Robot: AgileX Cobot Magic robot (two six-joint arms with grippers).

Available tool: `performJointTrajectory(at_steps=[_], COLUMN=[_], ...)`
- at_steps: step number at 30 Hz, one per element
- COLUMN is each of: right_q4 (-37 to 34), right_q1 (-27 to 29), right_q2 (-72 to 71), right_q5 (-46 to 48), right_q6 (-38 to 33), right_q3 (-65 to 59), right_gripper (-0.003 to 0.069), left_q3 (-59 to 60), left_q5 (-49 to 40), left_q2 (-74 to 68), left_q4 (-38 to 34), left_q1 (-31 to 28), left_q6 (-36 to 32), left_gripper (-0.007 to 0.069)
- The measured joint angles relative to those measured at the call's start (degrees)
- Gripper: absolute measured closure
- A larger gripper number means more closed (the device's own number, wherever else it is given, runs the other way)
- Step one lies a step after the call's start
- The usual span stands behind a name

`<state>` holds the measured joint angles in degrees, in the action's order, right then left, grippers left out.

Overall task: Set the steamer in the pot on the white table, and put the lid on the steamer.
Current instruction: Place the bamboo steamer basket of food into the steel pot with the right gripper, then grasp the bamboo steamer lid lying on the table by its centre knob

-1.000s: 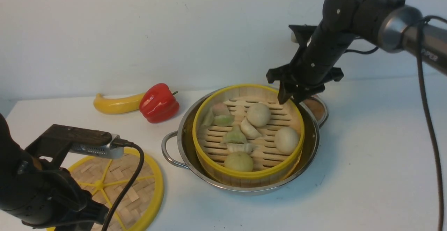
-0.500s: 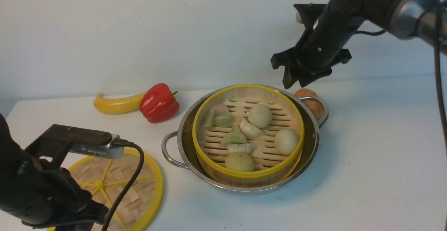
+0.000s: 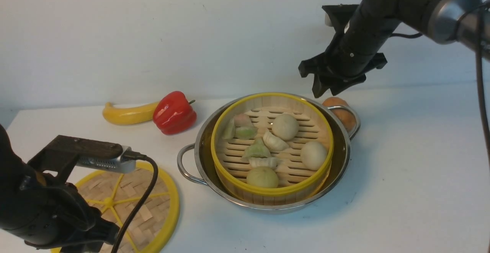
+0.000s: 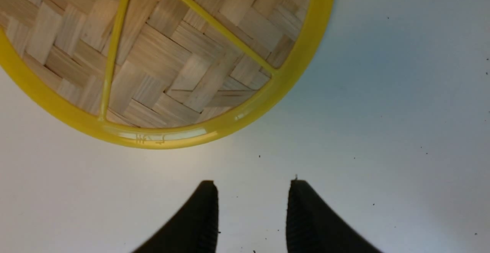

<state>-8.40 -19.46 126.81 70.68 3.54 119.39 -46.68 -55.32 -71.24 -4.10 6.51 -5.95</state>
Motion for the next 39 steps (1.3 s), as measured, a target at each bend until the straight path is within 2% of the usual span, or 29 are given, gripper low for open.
performJointTrajectory(at_steps=[6, 11, 14, 19, 22, 27, 31, 39], right_q4=[3.27, 10.39, 13.45, 15.64, 15.83, 18.34, 18.40, 10.26], right_q1=[0.72, 1.89, 2.20, 2.32, 2.32, 2.32, 2.32, 2.32], right_q2=[-5.87, -16.92, -23.35, -33.38, -38.40, -52.80, -62.69, -86.82], right_q5=[0.10, 0.03, 0.03, -0.31, -0.51, -0.52, -0.48, -0.66], right_q6=[0.00, -0.06, -0.06, -0.64, -1.28, -1.77, -1.70, -0.27], right_q3=[-0.07, -0.07, -0.07, -1.12, -3.77, -19.64, -31.70, -57.11], right_gripper=[0.0361, 0.0447, 0.0524, 0.0648, 0.0664, 0.0664, 0.0664, 0.0662], left_q3=[0.00, 0.00, 0.00, -0.23, -1.00, -3.45, -3.58, -6.12], left_q5=[1.70, 5.86, 9.18, 14.20, 15.43, 16.17, 16.01, 16.51], left_q2=[0.00, 0.00, 0.00, -0.02, -0.17, -3.44, -7.58, -19.16], left_q4=[0.00, 0.30, 0.78, 5.10, 7.24, 8.79, 7.93, 7.29], left_q1=[0.00, 0.00, 0.00, -0.20, -1.41, -5.05, -5.38, -5.33], left_q6=[0.00, 0.00, 0.85, 7.50, 10.68, 12.49, 11.53, 10.08], left_gripper=[0.0384, 0.0384, 0.0384, 0.0384, 0.0384, 0.0384, 0.0384, 0.0384])
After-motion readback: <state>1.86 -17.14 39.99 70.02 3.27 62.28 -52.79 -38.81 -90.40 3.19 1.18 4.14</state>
